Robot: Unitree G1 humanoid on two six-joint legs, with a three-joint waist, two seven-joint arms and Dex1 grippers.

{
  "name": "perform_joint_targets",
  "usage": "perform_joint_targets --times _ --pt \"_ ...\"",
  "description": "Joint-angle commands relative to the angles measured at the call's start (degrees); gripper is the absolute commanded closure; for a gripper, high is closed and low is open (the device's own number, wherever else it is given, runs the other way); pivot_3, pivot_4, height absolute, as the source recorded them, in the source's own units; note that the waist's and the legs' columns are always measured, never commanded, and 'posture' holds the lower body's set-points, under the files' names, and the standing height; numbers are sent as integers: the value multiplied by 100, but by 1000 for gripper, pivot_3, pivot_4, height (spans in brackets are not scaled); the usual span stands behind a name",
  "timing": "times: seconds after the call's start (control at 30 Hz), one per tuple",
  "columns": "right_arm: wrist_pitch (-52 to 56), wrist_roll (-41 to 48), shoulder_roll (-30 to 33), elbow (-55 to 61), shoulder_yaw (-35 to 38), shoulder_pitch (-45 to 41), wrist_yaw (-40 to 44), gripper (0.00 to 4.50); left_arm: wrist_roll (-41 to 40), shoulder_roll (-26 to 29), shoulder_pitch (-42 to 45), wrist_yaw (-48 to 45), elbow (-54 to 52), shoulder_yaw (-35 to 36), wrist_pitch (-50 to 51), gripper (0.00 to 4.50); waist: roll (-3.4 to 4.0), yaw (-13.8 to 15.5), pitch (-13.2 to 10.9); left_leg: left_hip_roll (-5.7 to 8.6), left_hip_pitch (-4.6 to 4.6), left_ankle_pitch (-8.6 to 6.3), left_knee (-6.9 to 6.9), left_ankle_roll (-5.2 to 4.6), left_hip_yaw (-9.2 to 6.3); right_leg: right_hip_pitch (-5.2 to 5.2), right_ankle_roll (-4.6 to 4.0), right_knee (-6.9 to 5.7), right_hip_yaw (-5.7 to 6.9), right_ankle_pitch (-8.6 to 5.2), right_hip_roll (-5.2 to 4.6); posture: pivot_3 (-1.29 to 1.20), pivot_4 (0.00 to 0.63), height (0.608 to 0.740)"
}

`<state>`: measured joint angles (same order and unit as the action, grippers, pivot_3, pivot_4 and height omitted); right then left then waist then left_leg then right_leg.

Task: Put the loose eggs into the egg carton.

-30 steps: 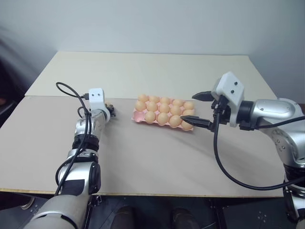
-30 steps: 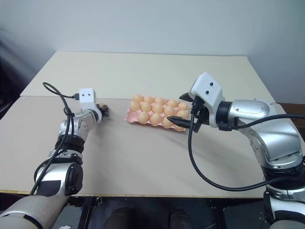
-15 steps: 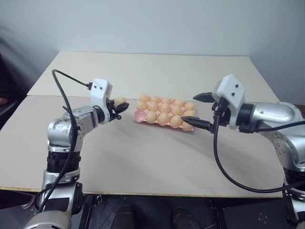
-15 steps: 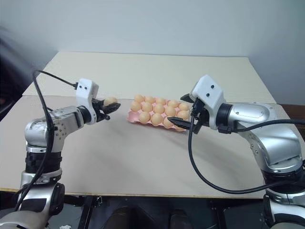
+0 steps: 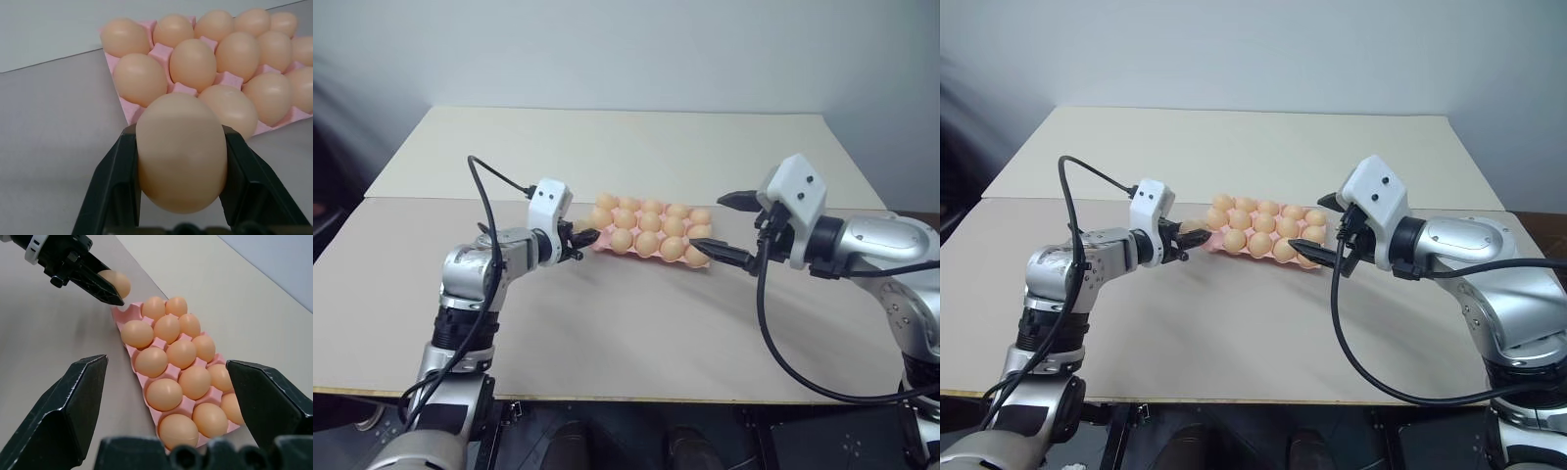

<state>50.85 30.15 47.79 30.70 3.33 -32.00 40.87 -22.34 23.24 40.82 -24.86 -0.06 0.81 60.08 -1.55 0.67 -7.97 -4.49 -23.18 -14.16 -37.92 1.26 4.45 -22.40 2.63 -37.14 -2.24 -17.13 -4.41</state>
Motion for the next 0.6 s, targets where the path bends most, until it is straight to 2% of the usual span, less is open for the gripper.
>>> perform_joint_targets --times 0.03,0.27,0.53,0.6 --pt "23 57 76 185 203 1 -61 0 121 -72 144 100 -19 -35 -165 2818 0 1 0 0 -2 0 0 0 0 0 0 0 0 0 -1 0 150 740" --pt "33 120 69 228 213 48 -105 0 263 -88 158 64 7 -163 -178 2827 0 -2 0 1 0 0 0 0 0 0 0 0 0 0 0 0 150 740" --pt "80 187 29 313 229 98 -167 0 367 -152 228 141 79 -148 -190 117 0 1 0 0 -2 0 0 0 -1 0 0 -1 1 0 0 0 150 740" --pt "80 202 35 312 229 99 -177 0 372 -139 245 155 74 -87 -215 39 0 1 0 1 -2 0 0 0 -1 0 0 0 1 0 -1 0 150 740"
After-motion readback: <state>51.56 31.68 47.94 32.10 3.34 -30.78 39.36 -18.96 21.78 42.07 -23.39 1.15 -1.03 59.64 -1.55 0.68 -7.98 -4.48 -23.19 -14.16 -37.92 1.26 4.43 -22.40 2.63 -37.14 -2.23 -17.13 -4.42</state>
